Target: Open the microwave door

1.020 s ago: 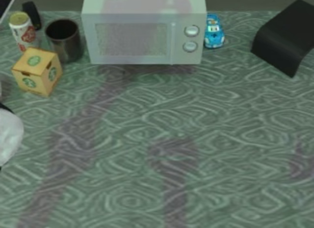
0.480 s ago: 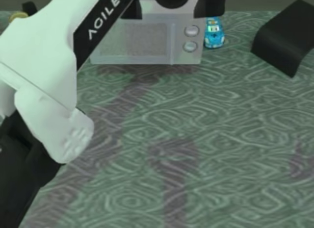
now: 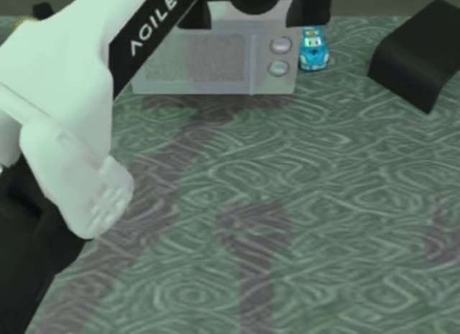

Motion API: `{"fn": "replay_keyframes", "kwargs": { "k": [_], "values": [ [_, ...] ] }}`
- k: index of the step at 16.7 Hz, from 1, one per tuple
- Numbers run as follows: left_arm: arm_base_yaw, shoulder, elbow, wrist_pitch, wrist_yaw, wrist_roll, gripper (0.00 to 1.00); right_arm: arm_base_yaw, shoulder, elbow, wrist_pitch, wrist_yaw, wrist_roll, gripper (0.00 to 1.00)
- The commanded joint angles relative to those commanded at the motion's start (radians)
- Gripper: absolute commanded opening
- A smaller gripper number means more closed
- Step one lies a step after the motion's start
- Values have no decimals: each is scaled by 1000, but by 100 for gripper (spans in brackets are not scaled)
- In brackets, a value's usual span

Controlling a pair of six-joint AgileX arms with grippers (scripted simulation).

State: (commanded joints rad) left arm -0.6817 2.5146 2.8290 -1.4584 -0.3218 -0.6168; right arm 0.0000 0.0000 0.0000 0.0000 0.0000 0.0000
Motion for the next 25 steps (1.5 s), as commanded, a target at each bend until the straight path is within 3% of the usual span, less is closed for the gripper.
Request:
{"fn": "replay_keyframes", "kwargs": {
  "k": [7,12,25],
  "values": [
    [36,-25,-273,257,15,35,100,0,0,0,0,0,0,100],
    [39,-26,-292,277,16,38,100,0,0,0,0,0,0,100],
    [39,-26,-292,277,16,38,2,0,0,0,0,0,0,100]
  ]
}}
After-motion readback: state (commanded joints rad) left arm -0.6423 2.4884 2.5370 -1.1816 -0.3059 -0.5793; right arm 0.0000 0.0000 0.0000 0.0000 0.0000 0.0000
